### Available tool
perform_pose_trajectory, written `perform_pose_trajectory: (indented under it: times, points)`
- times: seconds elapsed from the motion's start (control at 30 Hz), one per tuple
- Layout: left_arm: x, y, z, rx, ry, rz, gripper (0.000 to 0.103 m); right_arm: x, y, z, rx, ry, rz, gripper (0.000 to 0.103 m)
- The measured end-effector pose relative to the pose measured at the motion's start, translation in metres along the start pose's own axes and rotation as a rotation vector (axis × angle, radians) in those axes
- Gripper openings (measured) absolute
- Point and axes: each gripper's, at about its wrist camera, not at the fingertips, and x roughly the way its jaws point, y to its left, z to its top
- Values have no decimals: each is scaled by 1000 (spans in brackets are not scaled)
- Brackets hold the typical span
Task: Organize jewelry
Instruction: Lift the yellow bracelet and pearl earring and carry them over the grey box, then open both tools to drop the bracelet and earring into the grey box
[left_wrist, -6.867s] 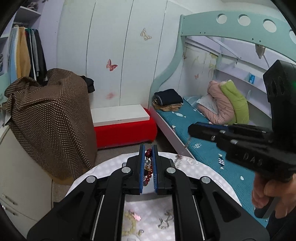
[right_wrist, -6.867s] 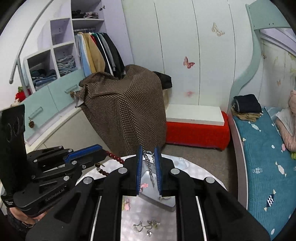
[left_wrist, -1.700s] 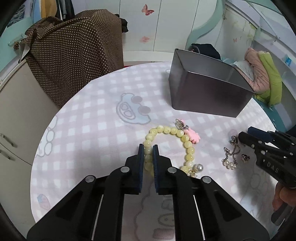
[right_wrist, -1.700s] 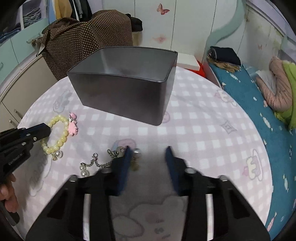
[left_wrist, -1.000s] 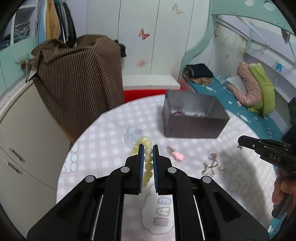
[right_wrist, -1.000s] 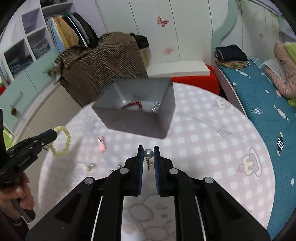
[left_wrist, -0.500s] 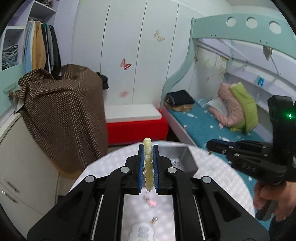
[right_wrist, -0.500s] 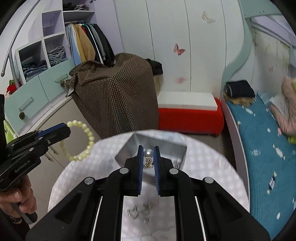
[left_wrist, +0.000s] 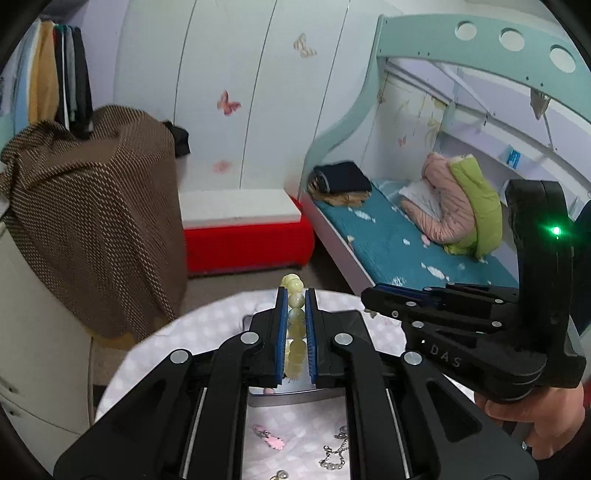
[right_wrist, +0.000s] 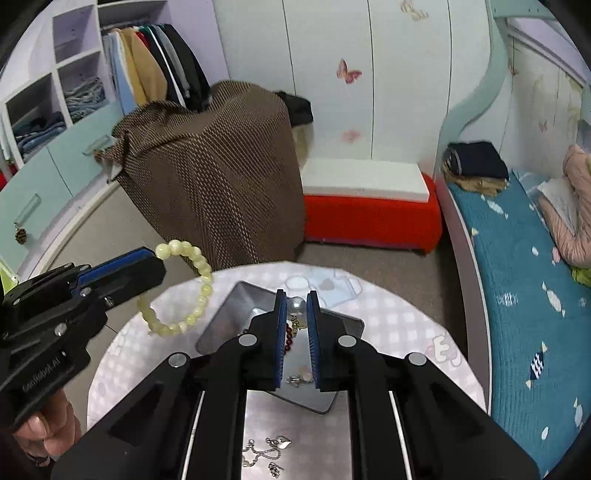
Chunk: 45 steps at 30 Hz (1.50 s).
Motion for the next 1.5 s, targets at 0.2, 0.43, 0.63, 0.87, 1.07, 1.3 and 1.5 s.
perform_pose_trajectory:
  times: [0.2, 0.43, 0.63, 0.87, 1.07, 1.3, 1.5]
  points:
    - [31, 4, -6, -22, 73, -21, 9, 21, -8, -5, 22, 61, -14, 10]
    - [55, 10, -13, -34, 146, -30, 10, 39, -14, -9, 51, 110, -24, 10]
    - [58, 10, -12, -32, 167, -16, 11, 39, -16, -9, 70, 115, -29, 13]
    - [38, 13, -9, -44, 110, 19, 89, 32, -17, -8, 91, 92, -32, 55]
    - [9, 15, -6, -41, 43, 82, 94, 13, -20, -6, 121, 22, -87, 95]
    - [-42, 8, -12, -28, -71, 187, 97, -20, -15, -8, 125, -59, -135, 95]
    - [-85, 0, -17, -28, -152, 228, 97, -60, 3, -15, 96, -150, -151, 95]
